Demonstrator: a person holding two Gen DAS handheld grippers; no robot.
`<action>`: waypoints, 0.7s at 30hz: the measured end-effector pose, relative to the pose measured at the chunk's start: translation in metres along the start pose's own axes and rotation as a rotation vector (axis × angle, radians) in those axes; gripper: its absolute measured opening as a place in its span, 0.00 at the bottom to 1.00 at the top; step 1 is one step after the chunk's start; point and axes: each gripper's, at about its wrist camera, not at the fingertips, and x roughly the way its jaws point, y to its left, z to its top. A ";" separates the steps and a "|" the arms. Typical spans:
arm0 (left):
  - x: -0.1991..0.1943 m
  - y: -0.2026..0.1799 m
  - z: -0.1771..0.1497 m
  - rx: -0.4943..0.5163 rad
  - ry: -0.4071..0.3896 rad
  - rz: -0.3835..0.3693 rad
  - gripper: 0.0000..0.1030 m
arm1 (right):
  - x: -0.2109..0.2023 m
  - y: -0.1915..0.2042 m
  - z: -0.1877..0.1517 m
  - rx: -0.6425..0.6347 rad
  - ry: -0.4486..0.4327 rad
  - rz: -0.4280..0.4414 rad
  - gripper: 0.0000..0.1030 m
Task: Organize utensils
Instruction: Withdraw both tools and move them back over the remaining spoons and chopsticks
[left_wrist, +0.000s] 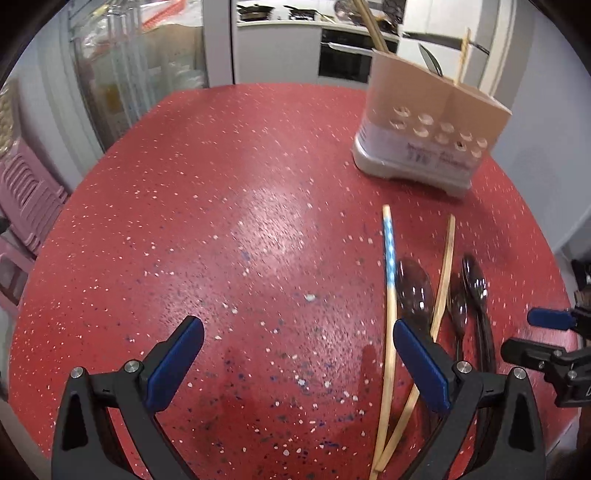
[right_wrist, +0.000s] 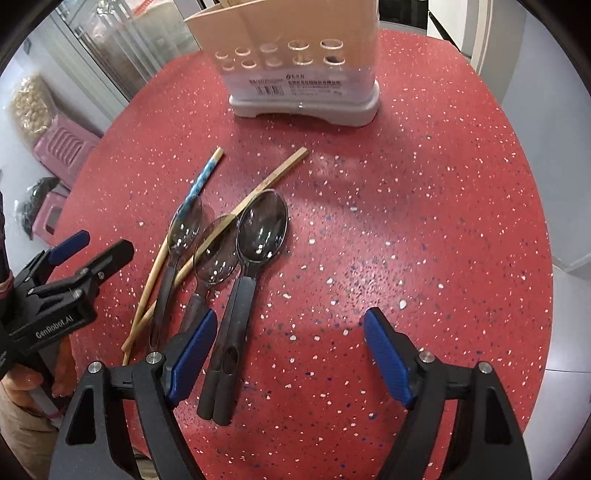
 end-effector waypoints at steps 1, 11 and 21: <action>0.003 -0.002 -0.001 0.012 0.007 0.001 1.00 | 0.001 0.000 -0.001 -0.003 0.002 -0.001 0.81; 0.010 -0.009 -0.007 0.058 0.040 0.009 1.00 | 0.013 0.018 -0.005 -0.030 0.017 -0.079 0.69; 0.011 -0.011 -0.005 0.072 0.036 -0.011 1.00 | 0.015 0.027 -0.010 -0.063 0.017 -0.144 0.64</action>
